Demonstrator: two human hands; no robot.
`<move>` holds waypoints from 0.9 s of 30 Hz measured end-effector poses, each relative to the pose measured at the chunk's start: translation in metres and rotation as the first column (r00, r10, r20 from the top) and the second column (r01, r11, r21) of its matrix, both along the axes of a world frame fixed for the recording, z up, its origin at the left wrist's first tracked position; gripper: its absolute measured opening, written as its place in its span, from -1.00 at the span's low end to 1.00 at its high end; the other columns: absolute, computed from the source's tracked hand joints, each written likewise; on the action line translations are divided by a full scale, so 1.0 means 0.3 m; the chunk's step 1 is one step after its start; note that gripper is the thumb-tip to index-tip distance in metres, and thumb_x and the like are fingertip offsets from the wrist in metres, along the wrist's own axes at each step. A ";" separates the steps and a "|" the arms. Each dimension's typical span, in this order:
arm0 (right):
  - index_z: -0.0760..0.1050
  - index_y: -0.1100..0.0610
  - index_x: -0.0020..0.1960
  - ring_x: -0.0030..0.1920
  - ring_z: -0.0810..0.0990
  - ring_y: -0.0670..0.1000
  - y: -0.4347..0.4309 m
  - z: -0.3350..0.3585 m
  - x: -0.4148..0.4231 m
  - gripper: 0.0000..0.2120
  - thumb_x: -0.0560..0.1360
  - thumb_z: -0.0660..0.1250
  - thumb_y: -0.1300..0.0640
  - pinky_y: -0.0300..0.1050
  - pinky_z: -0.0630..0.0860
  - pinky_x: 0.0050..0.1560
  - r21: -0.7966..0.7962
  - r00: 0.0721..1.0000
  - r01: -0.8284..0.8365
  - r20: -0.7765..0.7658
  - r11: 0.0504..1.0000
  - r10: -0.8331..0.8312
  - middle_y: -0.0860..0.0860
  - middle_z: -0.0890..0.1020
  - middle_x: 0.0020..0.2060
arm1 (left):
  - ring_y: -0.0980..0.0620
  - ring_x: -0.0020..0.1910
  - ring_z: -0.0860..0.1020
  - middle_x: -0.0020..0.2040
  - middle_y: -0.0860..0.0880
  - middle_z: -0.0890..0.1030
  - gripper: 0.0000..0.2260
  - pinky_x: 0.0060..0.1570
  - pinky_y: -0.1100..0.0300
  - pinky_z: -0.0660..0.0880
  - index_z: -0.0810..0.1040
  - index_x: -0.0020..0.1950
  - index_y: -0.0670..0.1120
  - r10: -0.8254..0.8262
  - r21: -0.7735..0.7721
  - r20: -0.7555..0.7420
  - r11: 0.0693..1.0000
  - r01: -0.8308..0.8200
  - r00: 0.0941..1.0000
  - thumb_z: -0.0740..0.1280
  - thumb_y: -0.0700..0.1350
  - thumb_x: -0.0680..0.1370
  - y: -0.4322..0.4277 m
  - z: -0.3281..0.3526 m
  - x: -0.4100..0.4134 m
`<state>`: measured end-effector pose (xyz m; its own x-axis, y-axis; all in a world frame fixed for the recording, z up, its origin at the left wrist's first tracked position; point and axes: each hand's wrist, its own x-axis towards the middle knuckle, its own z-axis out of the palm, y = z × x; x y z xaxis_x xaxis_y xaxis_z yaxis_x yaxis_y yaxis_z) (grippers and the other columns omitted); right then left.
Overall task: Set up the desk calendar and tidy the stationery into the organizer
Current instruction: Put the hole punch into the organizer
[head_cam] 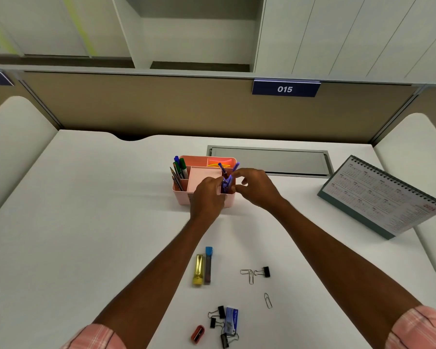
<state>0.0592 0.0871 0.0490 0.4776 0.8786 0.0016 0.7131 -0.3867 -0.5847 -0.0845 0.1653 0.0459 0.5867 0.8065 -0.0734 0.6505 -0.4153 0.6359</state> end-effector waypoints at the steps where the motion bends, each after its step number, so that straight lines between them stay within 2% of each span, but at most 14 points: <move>1: 0.64 0.03 0.25 -0.06 0.61 -0.06 -0.008 0.001 -0.002 -0.67 0.50 0.51 0.11 -0.17 0.55 -0.07 0.006 1.000 0.006 -0.001 1.000 -0.006 0.00 0.69 0.19 | -0.18 0.33 0.57 0.36 -0.13 0.61 -0.58 0.34 -0.03 0.50 0.55 0.45 -0.10 0.007 0.000 0.009 1.000 -0.007 1.000 0.47 -0.12 0.59 -0.003 0.002 -0.003; 6: 0.60 0.06 0.31 -0.02 0.64 -0.04 -0.082 -0.003 -0.029 -0.62 0.51 0.51 0.09 -0.10 0.62 0.01 0.008 0.996 0.075 -0.045 0.997 -0.075 -0.01 0.66 0.24 | -0.16 0.33 0.58 0.39 -0.11 0.60 -0.55 0.35 -0.03 0.51 0.55 0.46 -0.08 0.018 -0.002 0.056 1.000 -0.018 0.998 0.49 -0.14 0.57 -0.037 -0.002 -0.040; 12: 0.60 0.05 0.29 -0.05 0.65 -0.06 -0.248 -0.092 -0.169 -0.63 0.50 0.52 0.07 -0.13 0.63 0.02 -0.023 0.985 0.080 -0.154 0.997 -0.082 -0.02 0.66 0.18 | 0.01 0.19 0.62 0.27 0.00 0.67 -0.62 0.24 0.16 0.52 0.63 0.35 -0.03 -0.034 -0.070 0.093 0.997 0.040 0.995 0.53 -0.07 0.54 -0.125 -0.068 -0.160; 16: 0.62 0.02 0.24 -0.08 0.64 -0.09 -0.349 -0.174 -0.284 -0.64 0.47 0.54 0.06 -0.11 0.61 0.06 -0.106 0.969 0.027 -0.241 0.994 -0.052 -0.04 0.68 0.14 | 0.07 0.05 0.62 0.11 0.04 0.67 -0.70 0.06 0.24 0.54 0.65 0.27 0.00 -0.060 -0.103 0.010 0.993 0.060 0.998 0.51 -0.02 0.55 -0.174 -0.120 -0.283; 18: 0.62 0.04 0.25 -0.04 0.63 -0.07 -0.387 -0.206 -0.338 -0.64 0.47 0.53 0.07 -0.11 0.60 0.09 -0.150 0.961 0.002 -0.273 0.989 -0.044 -0.04 0.68 0.13 | 0.08 -0.01 0.60 0.05 0.05 0.63 -0.70 -0.06 0.23 0.50 0.62 0.20 0.02 -0.004 -0.124 -0.098 0.992 -0.009 0.995 0.51 0.09 0.53 -0.197 -0.148 -0.336; 21: 0.60 0.05 0.27 0.06 0.60 -0.05 -0.413 -0.252 -0.416 -0.63 0.48 0.52 0.08 -0.14 0.56 0.15 -0.203 0.963 -0.039 -0.269 0.978 -0.018 -0.02 0.66 0.15 | 0.09 -0.06 0.53 0.05 0.03 0.62 -0.57 -0.11 0.23 0.43 0.56 0.17 0.01 0.059 -0.148 -0.295 0.983 -0.106 0.954 0.49 0.26 0.48 -0.230 -0.184 -0.375; 23: 0.59 0.05 0.29 0.08 0.59 -0.04 -0.412 -0.273 -0.455 -0.62 0.49 0.51 0.07 -0.12 0.54 0.18 -0.216 0.963 -0.041 -0.270 0.976 -0.019 -0.01 0.65 0.16 | 0.07 -0.06 0.56 0.04 0.02 0.65 -0.58 -0.10 0.23 0.47 0.58 0.14 -0.01 0.062 -0.142 -0.299 0.984 -0.108 0.952 0.49 0.26 0.49 -0.248 -0.205 -0.380; 27: 0.56 0.04 0.33 0.09 0.58 -0.06 -0.389 -0.291 -0.485 -0.58 0.50 0.51 0.06 -0.14 0.54 0.20 -0.218 0.954 -0.032 -0.299 0.975 -0.036 -0.01 0.63 0.18 | 0.06 -0.07 0.63 0.01 0.00 0.72 -0.74 -0.08 0.24 0.54 0.66 0.08 -0.05 0.080 -0.095 -0.231 0.990 -0.104 0.970 0.47 0.11 0.56 -0.259 -0.227 -0.380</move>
<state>-0.0862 -0.0294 -0.0384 0.4279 0.8401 -0.3333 0.5171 -0.5300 -0.6721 -0.1986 0.0876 -0.0221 0.4687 0.8367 -0.2834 0.8148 -0.2855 0.5046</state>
